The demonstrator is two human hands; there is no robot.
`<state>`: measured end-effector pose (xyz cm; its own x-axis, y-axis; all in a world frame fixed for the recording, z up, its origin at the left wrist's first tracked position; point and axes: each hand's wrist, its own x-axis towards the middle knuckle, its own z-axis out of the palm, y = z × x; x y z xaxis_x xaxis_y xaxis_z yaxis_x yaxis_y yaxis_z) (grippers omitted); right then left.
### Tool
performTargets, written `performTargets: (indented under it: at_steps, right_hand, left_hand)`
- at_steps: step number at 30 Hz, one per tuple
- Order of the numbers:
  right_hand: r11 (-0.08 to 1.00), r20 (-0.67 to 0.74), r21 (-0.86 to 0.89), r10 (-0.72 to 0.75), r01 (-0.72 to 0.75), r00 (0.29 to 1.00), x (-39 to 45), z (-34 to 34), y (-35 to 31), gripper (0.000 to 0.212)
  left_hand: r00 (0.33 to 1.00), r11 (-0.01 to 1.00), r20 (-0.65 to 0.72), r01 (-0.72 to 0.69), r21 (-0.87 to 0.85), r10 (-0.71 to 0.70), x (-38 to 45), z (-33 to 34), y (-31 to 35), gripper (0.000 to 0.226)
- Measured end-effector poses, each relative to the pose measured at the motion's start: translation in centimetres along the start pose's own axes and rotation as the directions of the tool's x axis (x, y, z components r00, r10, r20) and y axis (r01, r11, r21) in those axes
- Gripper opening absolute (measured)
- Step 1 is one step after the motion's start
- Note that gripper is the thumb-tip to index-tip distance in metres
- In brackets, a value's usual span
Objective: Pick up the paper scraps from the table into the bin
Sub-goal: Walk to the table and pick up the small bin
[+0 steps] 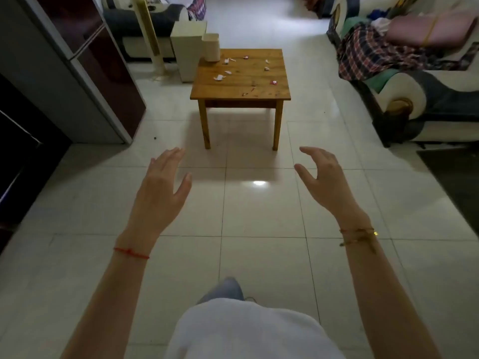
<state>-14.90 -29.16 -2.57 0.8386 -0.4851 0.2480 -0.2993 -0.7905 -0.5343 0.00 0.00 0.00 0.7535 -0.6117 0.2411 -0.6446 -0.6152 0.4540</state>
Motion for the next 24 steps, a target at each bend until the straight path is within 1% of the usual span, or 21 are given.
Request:
performTargets:
  at_steps: [3, 6, 11, 17, 24]
  right_hand:
    - [1.0, 0.007, 0.01, -0.003, 0.003, 1.0, 0.7, 0.5, 0.2, 0.043]
    - [1.0, 0.044, 0.014, 0.019, -0.02, 0.999, 1.9, 1.6, 0.4, 0.042]
    - [0.999, 0.088, 0.013, 0.035, -0.036, 0.996, 6.5, 4.1, 1.5, 0.043]
    - [0.998, 0.101, 0.023, 0.049, -0.052, 0.994, 16.7, 7.3, 2.6, 0.04]
    - [0.998, 0.033, 0.023, 0.05, -0.051, 0.998, 29.5, 10.3, 2.4, 0.04]
  left_hand:
    - [1.0, 1.0, -0.026, 0.005, 0.001, -0.005, 0.8, 0.6, -0.5, 0.052]
    - [1.0, 1.0, -0.009, 0.025, -0.008, -0.025, 2.1, 1.7, -1.2, 0.051]
    - [0.999, 0.999, -0.004, 0.049, -0.018, -0.049, 6.6, 3.5, -3.3, 0.05]
    - [0.997, 0.996, -0.006, 0.082, -0.044, -0.083, 16.3, 4.7, -6.9, 0.049]
    - [0.999, 0.998, 0.018, 0.044, -0.039, -0.043, 29.4, 5.5, -11.5, 0.048]
